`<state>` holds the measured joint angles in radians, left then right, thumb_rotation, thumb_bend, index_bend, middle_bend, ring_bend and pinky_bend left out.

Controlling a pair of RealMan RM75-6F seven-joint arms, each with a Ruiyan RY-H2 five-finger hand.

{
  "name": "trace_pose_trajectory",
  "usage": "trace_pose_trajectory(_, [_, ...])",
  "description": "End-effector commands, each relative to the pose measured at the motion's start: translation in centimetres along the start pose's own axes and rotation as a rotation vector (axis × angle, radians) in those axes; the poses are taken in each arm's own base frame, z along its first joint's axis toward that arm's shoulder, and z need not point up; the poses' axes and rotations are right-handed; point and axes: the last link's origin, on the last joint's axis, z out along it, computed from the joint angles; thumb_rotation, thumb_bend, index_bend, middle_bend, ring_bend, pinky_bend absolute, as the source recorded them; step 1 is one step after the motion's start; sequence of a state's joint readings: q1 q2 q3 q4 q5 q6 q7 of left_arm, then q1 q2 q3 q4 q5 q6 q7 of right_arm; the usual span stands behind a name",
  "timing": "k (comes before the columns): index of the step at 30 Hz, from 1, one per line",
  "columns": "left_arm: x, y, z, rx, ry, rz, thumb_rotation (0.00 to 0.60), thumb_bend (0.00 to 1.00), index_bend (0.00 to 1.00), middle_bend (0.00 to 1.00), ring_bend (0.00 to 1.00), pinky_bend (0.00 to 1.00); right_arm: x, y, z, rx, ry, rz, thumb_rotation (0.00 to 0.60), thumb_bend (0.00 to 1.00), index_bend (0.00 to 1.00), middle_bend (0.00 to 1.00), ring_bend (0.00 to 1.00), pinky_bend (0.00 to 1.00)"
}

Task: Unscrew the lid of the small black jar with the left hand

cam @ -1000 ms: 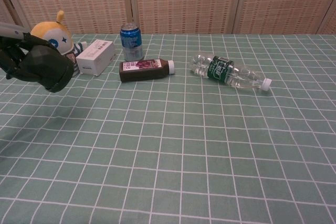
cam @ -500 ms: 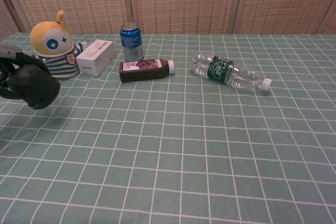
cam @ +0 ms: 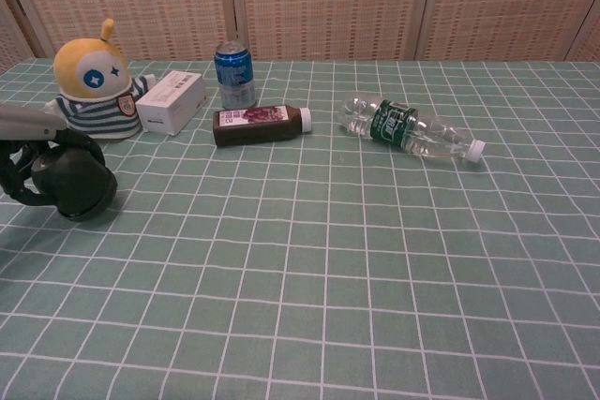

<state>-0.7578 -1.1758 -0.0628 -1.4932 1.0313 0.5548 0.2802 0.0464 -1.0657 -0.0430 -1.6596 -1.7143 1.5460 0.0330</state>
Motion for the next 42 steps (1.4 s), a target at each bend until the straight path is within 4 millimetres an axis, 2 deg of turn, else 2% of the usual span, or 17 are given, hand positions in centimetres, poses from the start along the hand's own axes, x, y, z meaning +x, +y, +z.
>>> trace_pose_trajectory(1, [-0.3, 0.2, 0.4, 0.016, 0.006, 0.030, 0.600, 0.49, 0.76, 0.76, 0.59, 0.51, 0.2, 0.1, -0.1, -0.004, 0.004, 0.003, 0.600, 0.09, 0.00, 0.00, 0.00, 0.00])
trace_pose_trajectory(9, [-1.0, 0.3, 0.6, 0.034, 0.015, 0.070, 0.600, 0.48, 0.62, 0.56, 0.42, 0.43, 0.1, 0.3, -0.3, -0.004, 0.000, 0.001, 0.600, 0.09, 0.00, 0.00, 0.00, 0.00])
trace_pose_trajectory(18, [-1.1, 0.2, 0.8, 0.042, 0.027, 0.081, 0.600, 0.48, 0.53, 0.47, 0.37, 0.41, 0.2, 0.1, -0.2, 0.006, 0.011, 0.006, 0.600, 0.09, 0.00, 0.00, 0.00, 0.00])
trace_pose_trajectory(21, [-1.1, 0.3, 0.8, 0.039, 0.032, 0.084, 0.600, 0.47, 0.42, 0.41, 0.33, 0.40, 0.2, 0.1, -0.2, 0.007, 0.013, 0.007, 0.600, 0.09, 0.00, 0.00, 0.00, 0.00])
trace_pose_trajectory(25, [-1.4, 0.5, 1.0, 0.035, 0.033, 0.084, 0.600, 0.46, 0.23, 0.32, 0.25, 0.38, 0.3, 0.1, -0.2, 0.009, 0.014, 0.009, 0.600, 0.09, 0.00, 0.00, 0.00, 0.00])
trace_pose_trajectory(31, [-1.4, 0.7, 1.4, 0.037, 0.042, 0.087, 0.600, 0.45, 0.02, 0.16, 0.12, 0.30, 0.4, 0.1, -0.2, 0.010, 0.018, 0.011, 0.600, 0.09, 0.00, 0.00, 0.00, 0.00])
trace_pose_trajectory(42, [-1.5, 0.6, 1.4, 0.048, 0.049, 0.076, 0.600, 0.42, 0.00, 0.01, 0.00, 0.24, 0.3, 0.0, -0.1, 0.019, 0.027, 0.022, 0.600, 0.09, 0.00, 0.00, 0.00, 0.00])
